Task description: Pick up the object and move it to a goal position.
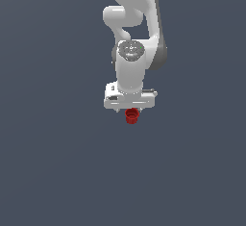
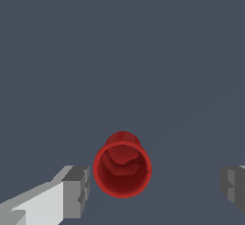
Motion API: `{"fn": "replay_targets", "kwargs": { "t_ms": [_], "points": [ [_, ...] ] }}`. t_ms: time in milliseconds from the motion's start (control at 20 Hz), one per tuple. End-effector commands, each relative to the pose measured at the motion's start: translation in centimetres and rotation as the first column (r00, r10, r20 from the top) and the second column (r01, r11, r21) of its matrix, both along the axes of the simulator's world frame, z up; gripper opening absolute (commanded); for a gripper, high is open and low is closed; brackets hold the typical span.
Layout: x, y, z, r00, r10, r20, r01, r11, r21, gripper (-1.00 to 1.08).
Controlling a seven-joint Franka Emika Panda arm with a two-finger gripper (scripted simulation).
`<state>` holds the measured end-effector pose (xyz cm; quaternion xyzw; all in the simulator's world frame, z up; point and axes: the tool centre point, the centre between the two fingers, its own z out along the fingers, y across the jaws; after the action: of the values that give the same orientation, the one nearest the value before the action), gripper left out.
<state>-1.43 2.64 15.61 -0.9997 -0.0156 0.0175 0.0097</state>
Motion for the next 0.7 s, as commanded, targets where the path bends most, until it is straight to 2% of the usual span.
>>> {"fn": "replay_targets", "kwargs": {
  "t_ms": [0, 400, 650],
  "points": [
    [0.0, 0.0, 0.0, 1.0, 0.0, 0.0, 0.0, 1.0, 0.0, 1.0],
    [-0.1, -2.4, -0.2, 0.998, -0.064, -0.016, 0.064, 0.998, 0.013, 1.0],
    [-0.1, -2.5, -0.2, 0.998, -0.066, -0.017, 0.066, 0.998, 0.014, 1.0]
  ]
}}
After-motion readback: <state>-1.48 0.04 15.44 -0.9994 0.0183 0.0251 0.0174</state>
